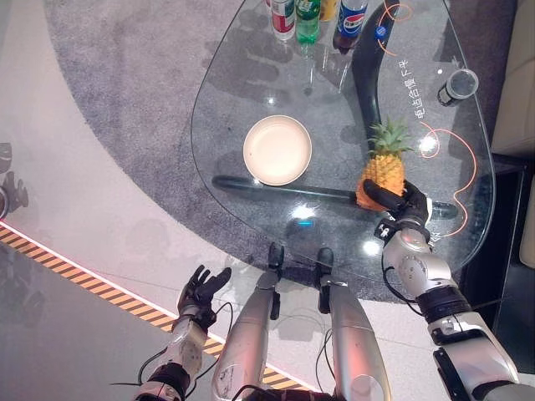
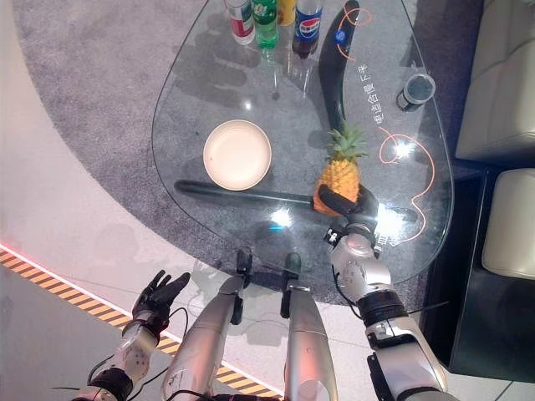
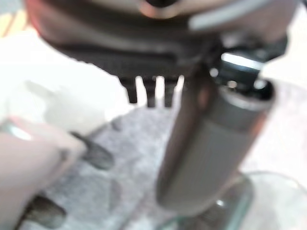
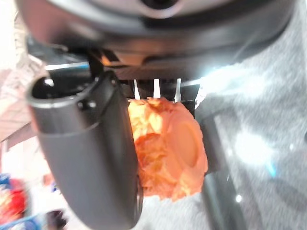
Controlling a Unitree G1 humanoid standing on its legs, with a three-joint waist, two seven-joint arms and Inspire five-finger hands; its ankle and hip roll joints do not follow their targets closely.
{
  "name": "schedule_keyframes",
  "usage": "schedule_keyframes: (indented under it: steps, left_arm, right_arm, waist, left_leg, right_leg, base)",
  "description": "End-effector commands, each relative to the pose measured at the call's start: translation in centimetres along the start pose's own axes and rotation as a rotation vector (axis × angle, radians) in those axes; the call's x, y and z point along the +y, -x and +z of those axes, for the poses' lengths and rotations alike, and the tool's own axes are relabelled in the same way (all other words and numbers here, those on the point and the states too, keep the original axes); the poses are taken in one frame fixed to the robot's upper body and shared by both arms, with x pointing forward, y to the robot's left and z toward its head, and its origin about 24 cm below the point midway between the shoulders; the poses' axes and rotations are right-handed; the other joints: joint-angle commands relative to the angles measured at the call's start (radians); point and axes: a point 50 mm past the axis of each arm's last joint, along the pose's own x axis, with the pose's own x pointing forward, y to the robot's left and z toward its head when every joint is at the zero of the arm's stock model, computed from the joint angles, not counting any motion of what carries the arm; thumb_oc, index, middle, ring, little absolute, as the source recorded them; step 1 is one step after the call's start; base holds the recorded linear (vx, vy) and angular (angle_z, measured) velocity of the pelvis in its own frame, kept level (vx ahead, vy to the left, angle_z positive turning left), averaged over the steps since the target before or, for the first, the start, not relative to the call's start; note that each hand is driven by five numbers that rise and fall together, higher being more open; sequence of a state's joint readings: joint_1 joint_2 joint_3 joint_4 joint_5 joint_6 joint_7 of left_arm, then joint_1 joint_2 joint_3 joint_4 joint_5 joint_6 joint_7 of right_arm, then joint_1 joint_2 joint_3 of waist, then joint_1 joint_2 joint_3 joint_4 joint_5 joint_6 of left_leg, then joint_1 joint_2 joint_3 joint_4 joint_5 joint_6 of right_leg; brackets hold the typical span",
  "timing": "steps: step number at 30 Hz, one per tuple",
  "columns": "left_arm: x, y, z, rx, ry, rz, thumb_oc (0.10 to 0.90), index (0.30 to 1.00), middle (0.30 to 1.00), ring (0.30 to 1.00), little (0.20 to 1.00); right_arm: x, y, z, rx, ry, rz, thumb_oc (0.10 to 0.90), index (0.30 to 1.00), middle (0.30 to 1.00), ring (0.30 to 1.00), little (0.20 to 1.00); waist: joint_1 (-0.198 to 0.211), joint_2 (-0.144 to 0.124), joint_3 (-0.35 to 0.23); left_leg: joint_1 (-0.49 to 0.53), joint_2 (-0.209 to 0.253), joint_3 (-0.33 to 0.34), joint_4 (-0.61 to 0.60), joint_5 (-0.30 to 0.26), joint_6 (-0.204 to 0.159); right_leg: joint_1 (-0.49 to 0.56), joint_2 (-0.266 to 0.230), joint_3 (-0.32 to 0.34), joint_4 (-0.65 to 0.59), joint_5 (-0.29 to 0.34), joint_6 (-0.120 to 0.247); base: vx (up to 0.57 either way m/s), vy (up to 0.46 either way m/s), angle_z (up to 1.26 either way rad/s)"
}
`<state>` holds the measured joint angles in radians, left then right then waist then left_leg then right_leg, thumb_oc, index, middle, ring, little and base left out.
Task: Pick up the fruit to the plate
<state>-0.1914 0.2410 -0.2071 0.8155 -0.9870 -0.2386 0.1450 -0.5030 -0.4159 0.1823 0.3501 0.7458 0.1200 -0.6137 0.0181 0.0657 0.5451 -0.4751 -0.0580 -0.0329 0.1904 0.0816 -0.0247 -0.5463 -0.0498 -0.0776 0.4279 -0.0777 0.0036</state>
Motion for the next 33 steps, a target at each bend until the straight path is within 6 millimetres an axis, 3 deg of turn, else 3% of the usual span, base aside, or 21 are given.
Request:
schedule_keyframes:
  steps: [1, 7, 8, 15, 26, 33]
  left_arm:
    - [2.5, 0.8, 2.4, -0.167, 0.103, 0.075, 0.8, 0.9, 0.9, 0.9, 0.9]
    - [-0.7, 0.9, 6.1, -0.325, 0.177, -0.071, 0.8, 0.9, 0.9, 0.9, 0.9]
    - [-2.1, 1.1, 7.1, -0.362, 0.17, -0.156, 0.8, 0.9, 0.9, 0.9, 0.9]
    - [-6.2, 2.6, 9.4, -0.411, 0.217, -0.496, 0.8, 0.9, 0.9, 0.9, 0.9]
    - [-12.7, 7.0, 11.9, -0.383, 0.228, -1.068, 0.8, 0.9, 0.9, 0.9, 0.9]
    - [-14.7, 8.9, 12.8, -0.355, 0.269, -1.249, 0.8, 0.9, 0.9, 0.9, 0.9]
  right_arm:
    - [3.0, 2.3, 5.8, -0.32, -0.091, 0.243, 0.1, 0.3, 0.3, 0.3, 0.2]
    - [5.9, 5.8, 6.6, -0.466, -0.027, 0.565, 0.1, 0.3, 0.3, 0.3, 0.2]
    - [6.4, 6.5, 7.0, -0.495, -0.016, 0.658, 0.1, 0.3, 0.3, 0.3, 0.2]
    - [7.3, 8.1, 7.5, -0.583, 0.114, 0.868, 0.1, 0.3, 0.3, 0.3, 0.2]
    - [8.0, 9.2, 7.6, -0.641, 0.307, 1.003, 0.1, 0.3, 0.3, 0.3, 0.2]
    - [8.1, 9.0, 7.3, -0.632, 0.329, 0.992, 0.1, 0.3, 0.3, 0.3, 0.2]
  waist:
    - [-0.018, -0.036, -0.025]
    - [-0.016, -0.044, -0.025]
    - [-0.014, -0.046, -0.025]
    - [-0.004, -0.047, -0.025]
    - [0.007, -0.051, -0.025]
    - [0.01, -0.057, -0.025]
  left_leg:
    - [0.002, -0.025, -0.006, 0.123, -0.1, -0.001]
    - [0.023, -0.024, -0.012, 0.117, -0.096, -0.003]
    - [0.029, -0.023, -0.015, 0.115, -0.096, -0.005]
    - [0.037, -0.024, -0.022, 0.104, -0.09, -0.006]
    - [0.044, -0.026, -0.026, 0.086, -0.085, -0.003]
    - [0.05, -0.028, -0.025, 0.075, -0.085, 0.0]
  right_leg:
    - [0.089, 0.034, 0.018, -0.139, 0.05, 0.019]
    - [0.113, 0.037, 0.016, -0.143, 0.046, 0.021]
    - [0.122, 0.036, 0.012, -0.145, 0.045, 0.022]
    - [0.136, 0.033, -0.003, -0.155, 0.046, 0.027]
    - [0.146, 0.023, -0.017, -0.176, 0.058, 0.037]
    - [0.149, 0.022, -0.017, -0.185, 0.064, 0.043]
  base:
    - [0.0, 0.0, 0.0]
    - [-0.01, -0.003, 0.0]
    - [0.0, 0.0, 0.0]
    - [-0.03, -0.004, 0.07]
    - [-0.04, -0.001, 0.06]
    - [-0.01, 0.001, 0.02]
